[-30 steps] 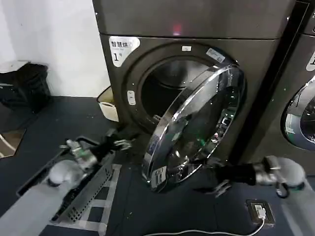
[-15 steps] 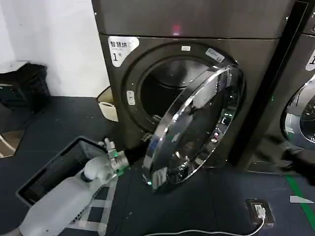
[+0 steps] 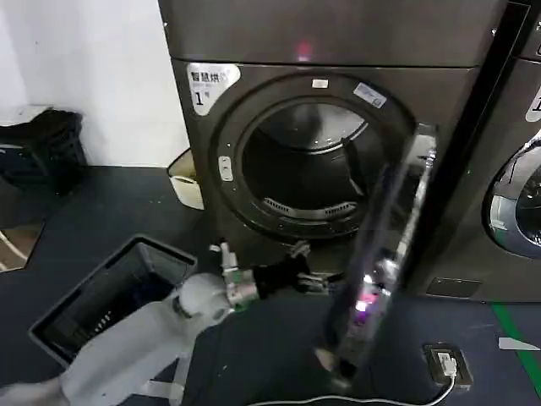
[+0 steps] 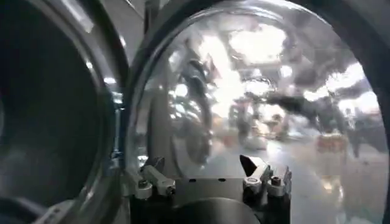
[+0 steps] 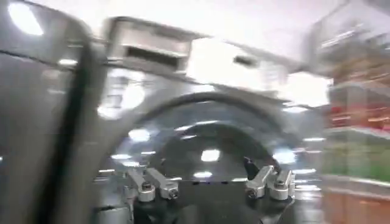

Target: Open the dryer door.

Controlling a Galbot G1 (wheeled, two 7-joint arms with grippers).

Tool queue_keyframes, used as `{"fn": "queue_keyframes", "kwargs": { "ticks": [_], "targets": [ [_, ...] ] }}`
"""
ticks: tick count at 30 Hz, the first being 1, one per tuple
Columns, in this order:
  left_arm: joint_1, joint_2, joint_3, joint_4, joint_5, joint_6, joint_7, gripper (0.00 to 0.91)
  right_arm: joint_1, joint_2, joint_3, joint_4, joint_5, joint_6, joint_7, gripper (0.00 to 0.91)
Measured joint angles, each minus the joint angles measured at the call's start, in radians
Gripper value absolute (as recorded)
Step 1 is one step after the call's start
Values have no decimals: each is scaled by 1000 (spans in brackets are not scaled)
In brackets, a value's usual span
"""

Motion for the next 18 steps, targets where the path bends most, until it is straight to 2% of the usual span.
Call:
{"fn": "queue_keyframes", "kwargs": {
  "ticks": [6,11,15,18],
  "targets": [
    [-68,-92,83,66,14,6,-37,907,-23,-29,134,-37,-23,-55,150,907],
    [-90,-195,129,138,33,5,-74,907,-57,-51,229,-61,-38,-50,163,907],
    [-100,-282,153,195,35,4,-100,907,-78,-43,285,-35,-38,-96,150,907],
    [-113,-345,164,231,48,0,-111,907,-92,-40,316,-13,-37,-99,146,907]
  ]
}}
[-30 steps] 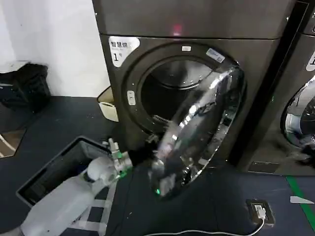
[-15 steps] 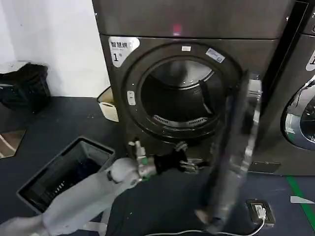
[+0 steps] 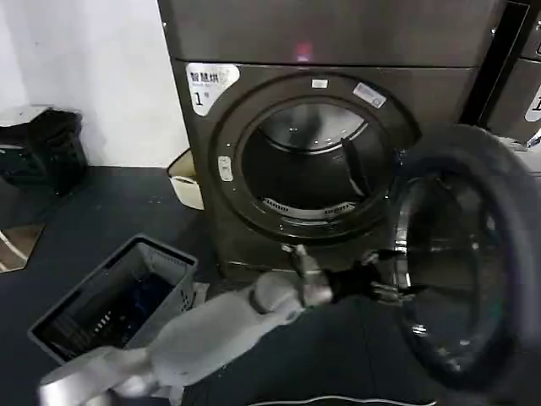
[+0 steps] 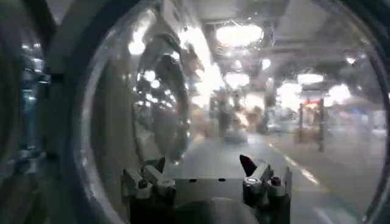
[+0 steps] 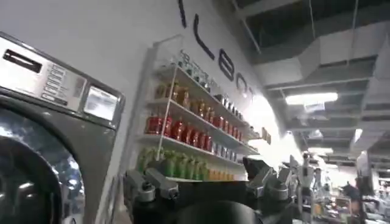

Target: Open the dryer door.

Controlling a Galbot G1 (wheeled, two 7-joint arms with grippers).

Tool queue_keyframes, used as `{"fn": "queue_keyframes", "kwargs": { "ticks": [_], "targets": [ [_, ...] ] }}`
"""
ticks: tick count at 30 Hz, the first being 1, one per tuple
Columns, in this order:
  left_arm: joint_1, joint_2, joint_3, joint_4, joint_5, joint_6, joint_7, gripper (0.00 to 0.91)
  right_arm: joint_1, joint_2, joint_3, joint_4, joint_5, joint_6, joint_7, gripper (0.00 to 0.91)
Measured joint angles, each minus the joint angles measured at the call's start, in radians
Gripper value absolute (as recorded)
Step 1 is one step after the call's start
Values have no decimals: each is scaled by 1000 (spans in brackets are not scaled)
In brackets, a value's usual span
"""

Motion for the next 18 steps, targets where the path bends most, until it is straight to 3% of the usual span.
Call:
{"fn": "queue_keyframes", "kwargs": {
  "ticks": [18],
  "targets": [
    [-70,-245,16,221,77,-69,-48,907,-54,-10,109,25,-12,40,-19,907]
  ]
}}
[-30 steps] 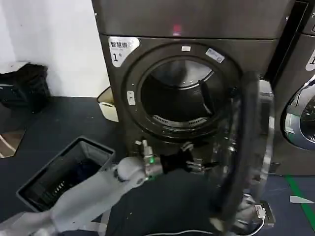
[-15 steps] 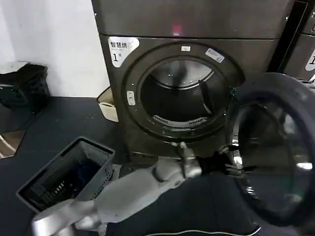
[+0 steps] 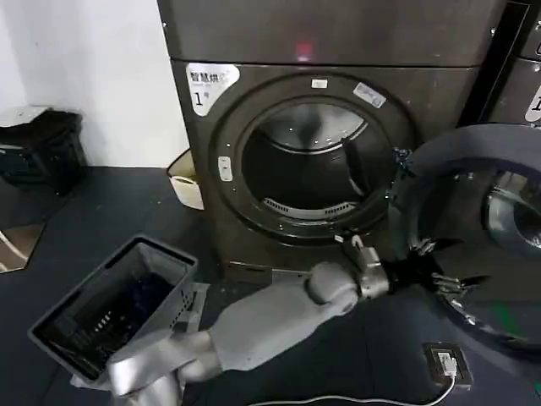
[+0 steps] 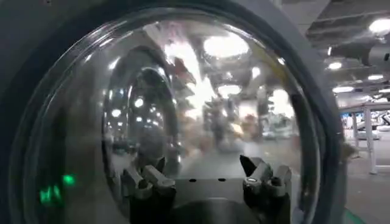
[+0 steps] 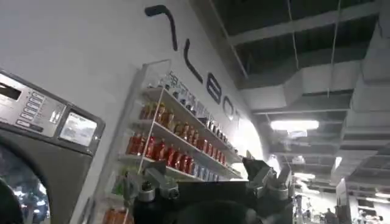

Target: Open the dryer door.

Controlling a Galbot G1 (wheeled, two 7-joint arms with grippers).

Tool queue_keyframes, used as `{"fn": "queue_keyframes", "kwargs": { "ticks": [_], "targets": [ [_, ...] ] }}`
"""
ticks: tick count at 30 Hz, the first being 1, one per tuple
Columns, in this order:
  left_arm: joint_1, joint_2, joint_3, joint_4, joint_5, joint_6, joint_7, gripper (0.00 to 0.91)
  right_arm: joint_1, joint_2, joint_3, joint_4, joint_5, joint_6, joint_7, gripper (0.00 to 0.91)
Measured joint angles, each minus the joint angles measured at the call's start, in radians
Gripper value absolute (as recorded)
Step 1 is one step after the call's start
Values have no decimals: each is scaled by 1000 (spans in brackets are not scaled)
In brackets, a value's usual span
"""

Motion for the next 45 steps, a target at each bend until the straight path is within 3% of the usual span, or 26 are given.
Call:
{"fn": "queue_keyframes", "kwargs": {
  "ticks": [11,30,38,45],
  "targets": [
    [-22,1,-4,101,38,-49,-44,907,-2,-10,14,-12,-3,6,3,907],
    [-38,2,-13,174,90,-107,-60,907,4,-15,7,-23,-4,12,-5,907],
    [-39,2,-13,146,86,-134,-67,907,-3,-15,9,-24,-4,14,-7,907],
    [-26,2,15,37,60,-185,-70,907,-4,-24,18,-27,-4,16,-8,907]
  ]
}}
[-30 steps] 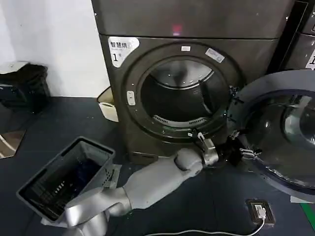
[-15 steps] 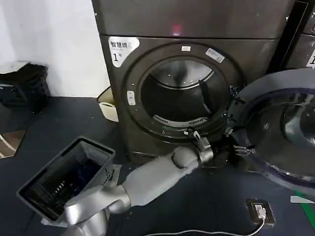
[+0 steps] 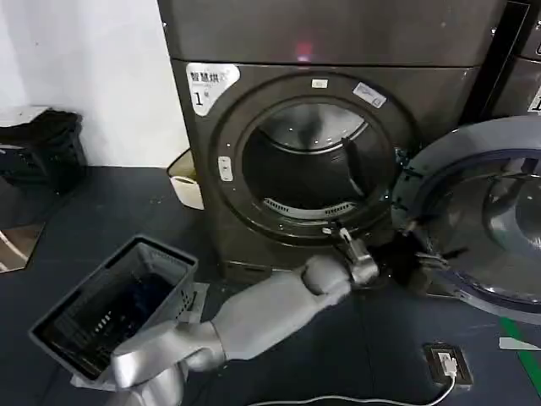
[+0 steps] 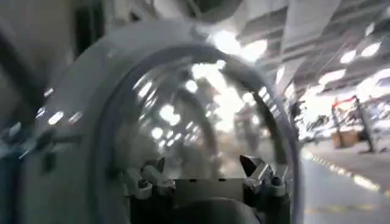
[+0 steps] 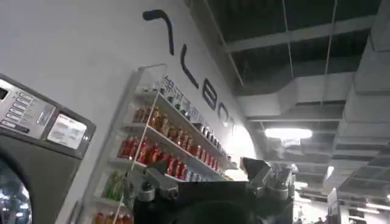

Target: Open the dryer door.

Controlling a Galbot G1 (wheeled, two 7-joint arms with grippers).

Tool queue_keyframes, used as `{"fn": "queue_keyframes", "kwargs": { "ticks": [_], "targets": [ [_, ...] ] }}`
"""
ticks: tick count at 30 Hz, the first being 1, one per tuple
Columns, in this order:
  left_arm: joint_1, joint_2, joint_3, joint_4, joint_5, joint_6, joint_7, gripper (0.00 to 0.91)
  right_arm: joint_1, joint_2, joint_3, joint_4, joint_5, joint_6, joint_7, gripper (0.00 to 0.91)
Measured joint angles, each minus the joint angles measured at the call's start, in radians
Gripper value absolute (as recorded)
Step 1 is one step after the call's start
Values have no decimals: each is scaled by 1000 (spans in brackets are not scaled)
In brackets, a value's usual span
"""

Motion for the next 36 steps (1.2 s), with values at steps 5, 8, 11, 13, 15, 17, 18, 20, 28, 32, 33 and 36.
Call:
{"fn": "queue_keyframes", "kwargs": {
  "ticks": [5,8,11,13,15,17,18,20,28,32,33,36],
  "targets": [
    [22,31,18,-136,-52,-43,-6,907,4,-2,-4,4,-4,0,0,907],
    [30,153,19,-212,-72,-40,-27,907,3,-3,-4,11,-6,0,2,907],
    [30,271,11,-301,-77,-28,-50,907,2,-3,-2,20,-9,-6,8,907],
    [34,352,0,-368,-89,-16,-54,907,1,-3,4,26,-19,-9,16,907],
    [38,427,-10,-436,-102,7,-53,907,4,-6,10,31,-31,-15,35,907],
    [39,513,-21,-510,-117,35,-51,907,11,-7,13,38,-36,-26,47,907],
    [39,558,-25,-543,-126,52,-51,907,13,-7,14,41,-42,-26,49,907],
    [40,654,-32,-611,-131,83,-47,907,20,-7,13,48,-56,-23,49,907],
    [74,1023,-98,-810,-136,236,-6,907,50,-13,13,66,-128,-18,4,907],
    [139,1186,-175,-866,-105,279,49,907,72,-26,15,63,-187,-25,4,907],
    [164,1224,-202,-877,-103,298,64,907,77,-29,19,59,-197,-26,0,907],
    [288,1334,-323,-898,-79,333,99,907,90,-38,25,51,-223,-17,-6,907]
  ]
}}
